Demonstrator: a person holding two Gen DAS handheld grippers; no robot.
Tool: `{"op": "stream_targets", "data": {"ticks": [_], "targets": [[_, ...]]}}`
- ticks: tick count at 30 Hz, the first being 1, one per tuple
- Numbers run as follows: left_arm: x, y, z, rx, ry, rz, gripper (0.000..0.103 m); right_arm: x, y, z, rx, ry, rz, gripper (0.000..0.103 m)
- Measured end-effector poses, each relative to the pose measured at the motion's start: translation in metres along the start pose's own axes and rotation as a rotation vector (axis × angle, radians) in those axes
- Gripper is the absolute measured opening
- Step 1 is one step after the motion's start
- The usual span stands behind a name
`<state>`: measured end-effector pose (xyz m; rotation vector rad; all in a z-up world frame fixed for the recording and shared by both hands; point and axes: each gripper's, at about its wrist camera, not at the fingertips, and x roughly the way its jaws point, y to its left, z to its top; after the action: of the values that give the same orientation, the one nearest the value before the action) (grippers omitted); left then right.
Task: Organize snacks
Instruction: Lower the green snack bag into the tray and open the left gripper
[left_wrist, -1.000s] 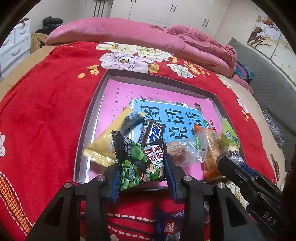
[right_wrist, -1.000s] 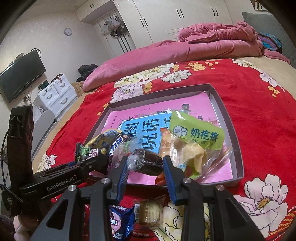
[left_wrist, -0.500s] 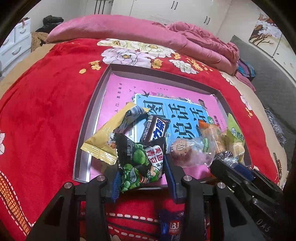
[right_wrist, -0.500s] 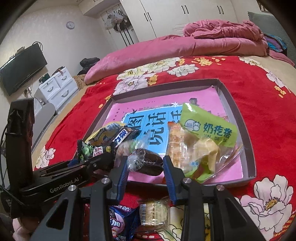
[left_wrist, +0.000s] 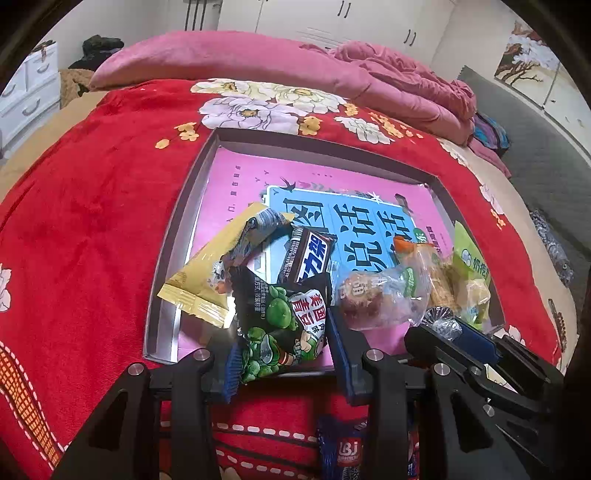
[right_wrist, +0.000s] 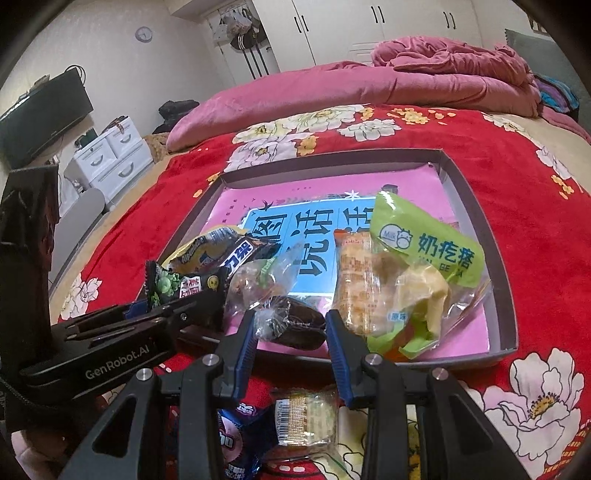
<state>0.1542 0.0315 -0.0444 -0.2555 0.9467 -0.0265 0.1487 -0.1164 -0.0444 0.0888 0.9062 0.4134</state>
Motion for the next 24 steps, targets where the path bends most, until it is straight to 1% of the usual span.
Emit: {"op": "stream_targets", "data": {"ticks": [8, 12, 21, 24], "targets": [[0.0001, -0.0007, -0.0006, 0.005, 0.0, 0.002, 0.042, -0.0012, -0.0005, 0.0018, 0.006, -0.011, -0.002, 0.038], [0.0001, -0.0014, -0.0007, 0.008, 0.0, 0.002, 0.042, 0.0005, -0.001, 0.002, 0.004, -0.004, -0.017, 0.038], [-0.0002, -0.0018, -0.001, 0.007, 0.0, 0.0, 0.042, 0.0007, -0.0009, 0.0018, 0.002, -0.001, -0.02, 0.038], [-0.0001, -0.0024, -0.0011, 0.007, 0.0, -0.003, 0.042, -0.0004, -0.0008, 0.0016, 0.001, -0.005, -0.019, 0.039]]}}
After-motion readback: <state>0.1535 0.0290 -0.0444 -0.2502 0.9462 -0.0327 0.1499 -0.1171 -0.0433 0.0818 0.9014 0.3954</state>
